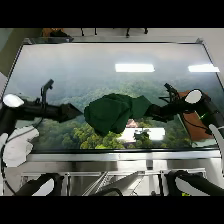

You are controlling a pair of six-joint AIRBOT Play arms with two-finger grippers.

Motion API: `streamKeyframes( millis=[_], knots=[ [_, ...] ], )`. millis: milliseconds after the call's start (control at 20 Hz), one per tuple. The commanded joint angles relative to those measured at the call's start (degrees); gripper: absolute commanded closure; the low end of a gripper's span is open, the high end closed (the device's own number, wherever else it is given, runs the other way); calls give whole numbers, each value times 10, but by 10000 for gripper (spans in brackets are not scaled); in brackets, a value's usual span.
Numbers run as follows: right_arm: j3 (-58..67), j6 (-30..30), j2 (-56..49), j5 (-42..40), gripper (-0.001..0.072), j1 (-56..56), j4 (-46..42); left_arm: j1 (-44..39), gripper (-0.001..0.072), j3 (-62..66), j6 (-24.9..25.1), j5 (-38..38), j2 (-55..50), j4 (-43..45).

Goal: Fold the shirts.

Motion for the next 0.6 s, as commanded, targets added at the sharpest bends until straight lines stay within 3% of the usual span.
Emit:
streamKeyframes(
  millis=[0,200,300,550],
  knots=[
    [5,-64,-55,-27,116,-41,28,-26,10,-168,2,95,72,-3],
    [7,-80,-138,-120,116,-42,29,-147,10,-251,-4,271,106,-7],
    [25,-80,-175,-126,117,-48,30,-189,10,-254,-23,332,95,-7],
    [38,-76,-195,-105,117,-79,29,-245,10,-210,-26,375,-14,-6]
  ],
)
